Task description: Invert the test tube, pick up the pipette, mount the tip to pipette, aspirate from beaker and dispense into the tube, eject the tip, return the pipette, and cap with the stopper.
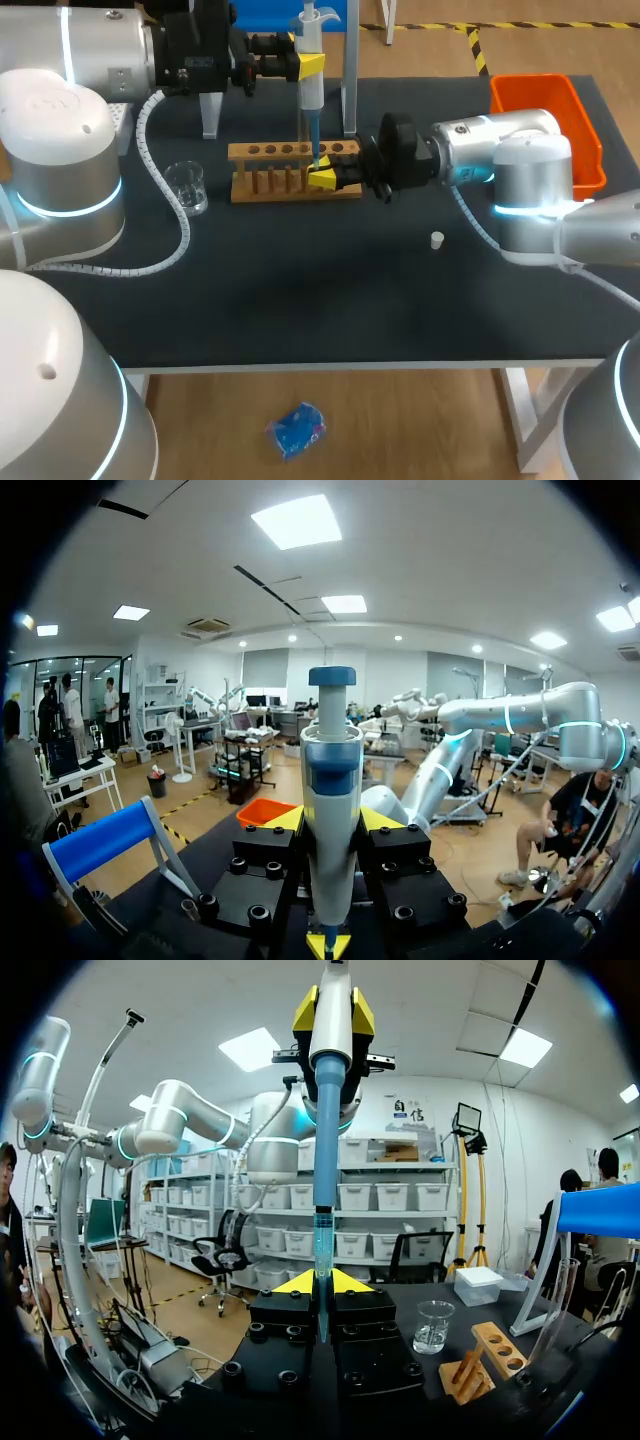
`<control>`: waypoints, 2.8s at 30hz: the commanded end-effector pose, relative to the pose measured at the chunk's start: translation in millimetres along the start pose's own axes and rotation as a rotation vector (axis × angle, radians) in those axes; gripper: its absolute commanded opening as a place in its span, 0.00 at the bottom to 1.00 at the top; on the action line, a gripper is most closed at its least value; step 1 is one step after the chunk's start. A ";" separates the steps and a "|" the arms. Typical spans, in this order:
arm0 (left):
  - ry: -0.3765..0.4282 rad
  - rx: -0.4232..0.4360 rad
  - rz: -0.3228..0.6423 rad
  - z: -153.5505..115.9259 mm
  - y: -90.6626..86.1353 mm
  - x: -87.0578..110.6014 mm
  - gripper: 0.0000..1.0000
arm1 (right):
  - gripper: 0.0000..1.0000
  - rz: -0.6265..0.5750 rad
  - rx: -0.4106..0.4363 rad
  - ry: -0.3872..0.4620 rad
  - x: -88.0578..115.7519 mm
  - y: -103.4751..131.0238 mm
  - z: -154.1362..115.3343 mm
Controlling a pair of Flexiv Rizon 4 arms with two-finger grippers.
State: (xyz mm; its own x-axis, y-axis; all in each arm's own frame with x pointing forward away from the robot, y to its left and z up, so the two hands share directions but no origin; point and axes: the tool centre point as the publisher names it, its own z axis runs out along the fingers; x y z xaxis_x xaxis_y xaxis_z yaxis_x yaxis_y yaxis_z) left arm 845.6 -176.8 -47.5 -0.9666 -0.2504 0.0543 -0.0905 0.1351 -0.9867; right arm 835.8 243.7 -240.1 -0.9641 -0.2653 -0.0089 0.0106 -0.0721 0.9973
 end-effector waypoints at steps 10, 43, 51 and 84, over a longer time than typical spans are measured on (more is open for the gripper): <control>0.005 -0.005 -0.002 -1.0 7.6 -0.1 0.00 | 0.00 -0.019 0.012 -0.078 1.7 8.6 -0.6; 0.005 -0.005 -0.002 -1.0 7.6 -0.1 0.00 | 1.00 -0.053 0.043 -0.258 10.0 17.0 -7.7; 0.005 -0.005 -0.002 -1.0 7.6 -0.1 0.00 | 1.00 -0.070 0.094 -0.261 15.6 7.5 -27.5; 0.005 -0.005 -0.002 -1.0 7.6 -0.1 0.00 | 1.00 -0.077 0.192 -0.275 44.8 -49.3 -49.6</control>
State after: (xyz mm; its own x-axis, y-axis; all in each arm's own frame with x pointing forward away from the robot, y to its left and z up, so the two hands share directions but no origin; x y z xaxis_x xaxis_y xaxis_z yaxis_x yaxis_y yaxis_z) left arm 845.1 -176.3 -55.3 -0.9670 -0.2484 0.0565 -0.0932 0.1386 -0.9859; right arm 806.0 187.6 -293.4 -0.9960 0.0026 -0.0893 -0.0886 0.1065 0.9904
